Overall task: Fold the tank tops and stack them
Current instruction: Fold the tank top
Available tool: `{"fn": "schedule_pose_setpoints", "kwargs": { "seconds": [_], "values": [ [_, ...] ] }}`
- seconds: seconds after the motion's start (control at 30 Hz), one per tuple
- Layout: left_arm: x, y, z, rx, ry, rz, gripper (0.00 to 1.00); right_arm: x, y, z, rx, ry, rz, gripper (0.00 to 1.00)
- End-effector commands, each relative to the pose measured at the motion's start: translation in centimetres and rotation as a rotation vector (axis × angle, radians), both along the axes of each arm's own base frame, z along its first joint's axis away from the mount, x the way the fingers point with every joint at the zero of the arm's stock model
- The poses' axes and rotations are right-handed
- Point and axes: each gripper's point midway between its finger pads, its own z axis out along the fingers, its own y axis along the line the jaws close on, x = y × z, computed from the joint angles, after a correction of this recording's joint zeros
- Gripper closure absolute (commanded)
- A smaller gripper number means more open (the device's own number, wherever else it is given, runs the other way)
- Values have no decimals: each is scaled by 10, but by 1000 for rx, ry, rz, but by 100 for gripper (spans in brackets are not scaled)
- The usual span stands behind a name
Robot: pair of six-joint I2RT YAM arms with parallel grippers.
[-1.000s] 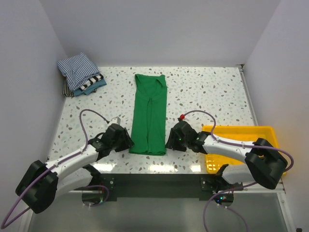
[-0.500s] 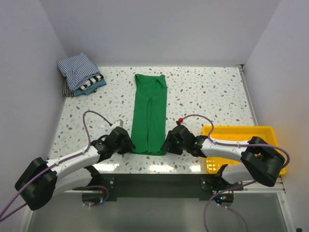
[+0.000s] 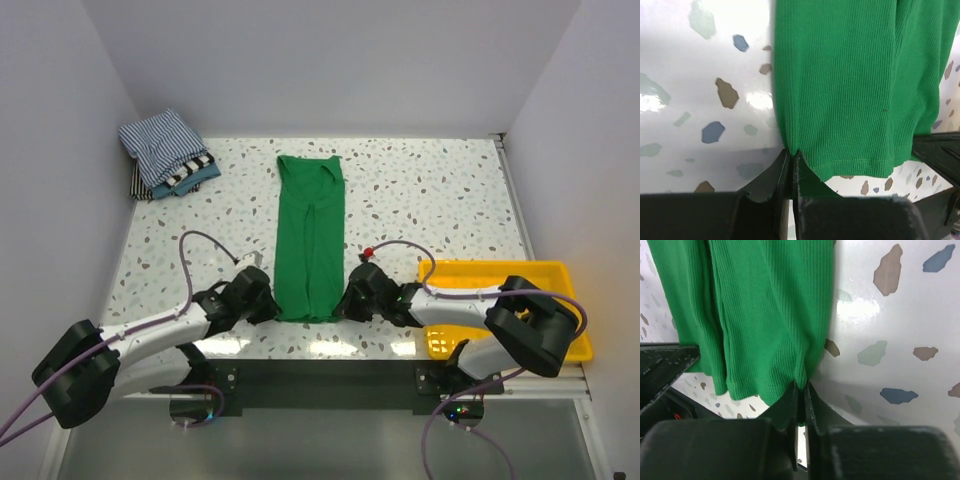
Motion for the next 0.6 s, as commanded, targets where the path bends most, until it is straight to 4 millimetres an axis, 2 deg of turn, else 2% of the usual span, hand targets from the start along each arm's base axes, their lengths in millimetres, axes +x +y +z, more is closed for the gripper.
{"fn": "schedule_pose_setpoints", "kwargs": {
  "seconds": [0.0, 0.17, 0.2, 0.27, 0.3, 0.37, 0.4, 0.5, 0.57],
  "values": [
    [-48, 20, -31, 107, 163, -64, 100, -20, -37, -32, -175, 60, 9, 99],
    [-66, 10, -25, 99, 179, -110, 100, -25, -52, -18, -253, 10, 53, 100],
    [-73, 8, -22, 107, 184, -138, 100, -31, -60, -18, -288, 18, 62, 100],
    [-77, 6, -18, 111, 186, -141, 100, -37, -60, -6, -285, -7, 89, 100],
    [-86, 7, -17, 131, 197, -166, 100, -41, -68, -5, -319, -4, 92, 100],
    [-89, 2, -9, 117, 191, -167, 100, -49, -63, 12, -300, -37, 119, 100],
    [-95, 4, -8, 128, 199, -185, 100, -54, -69, 15, -321, -38, 126, 100],
    [-96, -2, 5, 104, 188, -178, 100, -62, -64, 31, -306, -56, 151, 100],
    [-91, -1, 12, 108, 166, -161, 100, -57, -59, 43, -297, -85, 148, 100]
  ]
}}
